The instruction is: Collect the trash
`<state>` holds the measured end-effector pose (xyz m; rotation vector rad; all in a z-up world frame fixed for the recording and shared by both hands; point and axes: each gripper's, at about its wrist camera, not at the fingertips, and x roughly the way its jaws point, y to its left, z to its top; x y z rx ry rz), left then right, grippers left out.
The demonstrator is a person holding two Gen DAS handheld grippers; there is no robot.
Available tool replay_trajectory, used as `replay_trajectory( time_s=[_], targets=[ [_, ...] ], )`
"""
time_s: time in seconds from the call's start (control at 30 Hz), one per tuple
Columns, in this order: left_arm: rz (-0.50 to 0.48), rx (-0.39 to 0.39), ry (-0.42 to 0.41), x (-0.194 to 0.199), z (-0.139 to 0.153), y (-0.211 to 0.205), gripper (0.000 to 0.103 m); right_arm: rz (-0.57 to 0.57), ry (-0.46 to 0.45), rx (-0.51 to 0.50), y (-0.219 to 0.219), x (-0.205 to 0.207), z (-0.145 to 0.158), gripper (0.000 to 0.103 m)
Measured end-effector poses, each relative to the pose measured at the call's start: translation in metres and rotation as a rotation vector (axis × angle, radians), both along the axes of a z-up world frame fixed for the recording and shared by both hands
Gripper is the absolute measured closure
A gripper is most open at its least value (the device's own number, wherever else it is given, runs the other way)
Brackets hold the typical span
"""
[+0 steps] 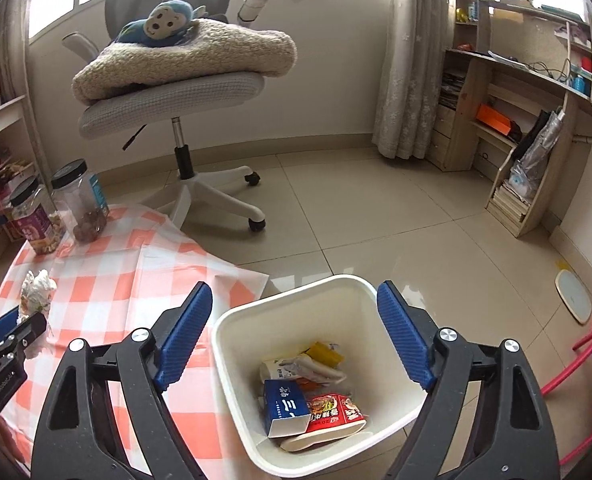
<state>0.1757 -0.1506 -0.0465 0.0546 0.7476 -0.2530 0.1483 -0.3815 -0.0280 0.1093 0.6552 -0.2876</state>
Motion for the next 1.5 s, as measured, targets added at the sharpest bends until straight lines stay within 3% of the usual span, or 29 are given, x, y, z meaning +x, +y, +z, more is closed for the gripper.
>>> replay_trajectory(
  time_s=[0.17,0.57,0.6,0.67,0.73,0.97,1.03,1.13,1.5],
  targets=[
    [-0.063,-0.027,0.007,0.001,0.006,-0.045,0.064,-0.092,-0.043,0.044,-0.035,-0.012,0.011,0.013],
    [-0.195,-0.072,0.073,0.004,0.003,-0.145,0.064,-0.292,-0.12,0.16,-0.114,-0.04,0.028,0.009],
    [-0.203,-0.081,0.088,0.004,0.002,-0.151,0.062,-0.302,-0.126,0.163,-0.118,-0.042,0.029,0.008],
    [-0.215,-0.087,0.115,0.006,-0.002,-0.16,0.046,-0.319,-0.137,0.167,-0.125,-0.047,0.031,0.007],
    [-0.218,-0.089,0.132,0.006,-0.004,-0.164,0.04,-0.331,-0.141,0.165,-0.129,-0.049,0.033,0.007],
    [-0.186,-0.055,0.111,-0.003,-0.001,-0.144,0.023,-0.305,-0.124,0.101,-0.114,-0.047,0.034,0.007],
    [-0.16,-0.043,0.09,-0.006,0.003,-0.132,0.022,-0.284,-0.118,0.075,-0.104,-0.045,0.034,0.007],
    [-0.107,-0.018,0.042,-0.009,0.01,-0.111,0.015,-0.246,-0.104,0.047,-0.086,-0.041,0.032,0.007],
    [0.108,0.047,-0.157,-0.022,0.04,-0.031,0.007,-0.109,-0.095,0.02,-0.012,-0.027,0.028,0.007]
  ],
)
